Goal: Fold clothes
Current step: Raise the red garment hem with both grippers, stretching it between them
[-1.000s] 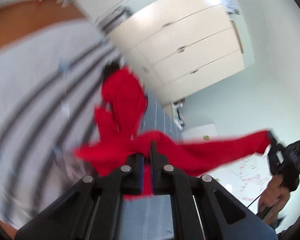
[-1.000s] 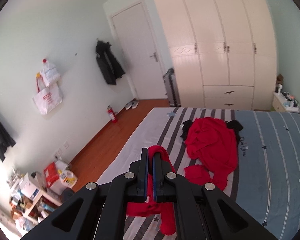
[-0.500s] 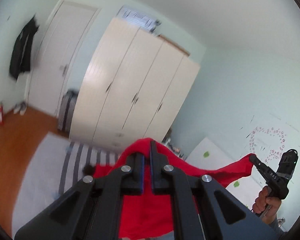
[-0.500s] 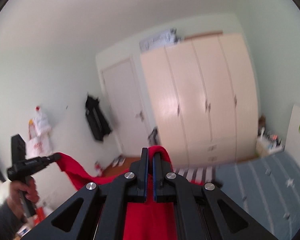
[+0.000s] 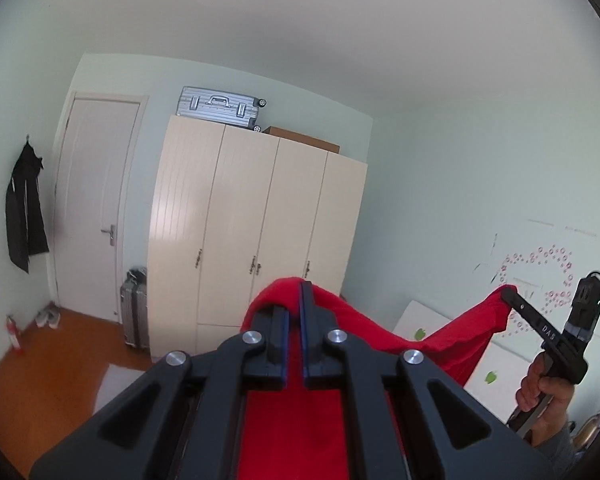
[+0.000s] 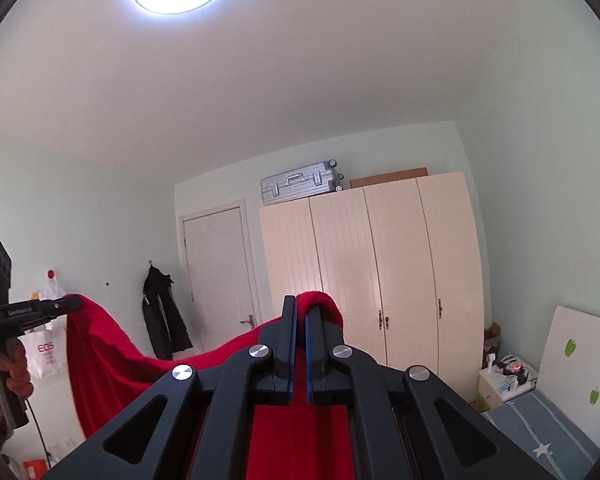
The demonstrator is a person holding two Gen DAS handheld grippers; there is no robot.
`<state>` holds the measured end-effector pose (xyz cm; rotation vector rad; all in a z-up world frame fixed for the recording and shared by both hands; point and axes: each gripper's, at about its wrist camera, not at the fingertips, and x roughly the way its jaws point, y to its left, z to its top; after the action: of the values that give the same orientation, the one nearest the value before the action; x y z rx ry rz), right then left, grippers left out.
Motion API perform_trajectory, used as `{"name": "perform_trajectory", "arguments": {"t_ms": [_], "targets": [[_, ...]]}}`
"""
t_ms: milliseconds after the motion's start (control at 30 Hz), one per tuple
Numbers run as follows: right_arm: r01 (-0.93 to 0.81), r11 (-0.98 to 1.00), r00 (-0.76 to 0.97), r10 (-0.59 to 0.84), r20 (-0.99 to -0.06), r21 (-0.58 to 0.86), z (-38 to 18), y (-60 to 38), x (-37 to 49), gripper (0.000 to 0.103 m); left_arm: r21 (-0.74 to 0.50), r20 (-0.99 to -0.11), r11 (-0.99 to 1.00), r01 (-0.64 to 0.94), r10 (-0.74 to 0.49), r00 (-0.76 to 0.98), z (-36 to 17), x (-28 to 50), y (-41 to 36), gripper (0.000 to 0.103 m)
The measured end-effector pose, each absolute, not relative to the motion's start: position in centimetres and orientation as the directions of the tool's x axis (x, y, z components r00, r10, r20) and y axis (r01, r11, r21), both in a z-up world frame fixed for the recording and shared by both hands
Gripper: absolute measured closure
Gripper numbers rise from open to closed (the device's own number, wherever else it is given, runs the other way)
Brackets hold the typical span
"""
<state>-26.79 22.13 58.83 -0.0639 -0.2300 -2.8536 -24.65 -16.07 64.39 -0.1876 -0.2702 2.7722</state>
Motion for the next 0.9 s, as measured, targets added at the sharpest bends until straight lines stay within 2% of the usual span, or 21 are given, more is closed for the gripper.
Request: {"name": "perform_trajectory", "arguments": {"t_ms": [167,433,600,767,900], "targets": [[0.274,-0.945,-0.960,-0.279,-0.005,0.179,57.6,22.1,-31.2,0.100,-0.251,-0.153,-0.928,-0.275,0.318,-0.936,61.4,-28.4,-17.0,0.101],[0.228,-0.959,-0.952,-0.256,-0.168,0.170,50.8,19.0,-43.1,0.100,-0.298,-0.278,-0.941,-0.162,0.248,-0.928,53.4,-39.2,-18.2,0.101],[0.201,-0.966,-0.948,-0.233,-0.215,0.161,47.9,16.7,-50.3,0.100,-0.335,-0.332,-0.935,-0.114,0.231,-0.914,50.3,-45.9,-18.3,0.101],[0.185,-0.964,-0.959,-0.220,-0.177,0.192,51.0,16.7,-54.2,0.100,-0.325,-0.282,-0.939,-0.112,0.209,-0.936,54.3,-48.4,-18.0,0.101],[0.199,-0.961,-0.976,-0.212,-0.050,0.193,57.4,18.1,-51.5,0.100,-0.264,-0.198,-0.949,-0.171,0.226,-0.954,60.6,-45.1,-17.4,0.101]]}}
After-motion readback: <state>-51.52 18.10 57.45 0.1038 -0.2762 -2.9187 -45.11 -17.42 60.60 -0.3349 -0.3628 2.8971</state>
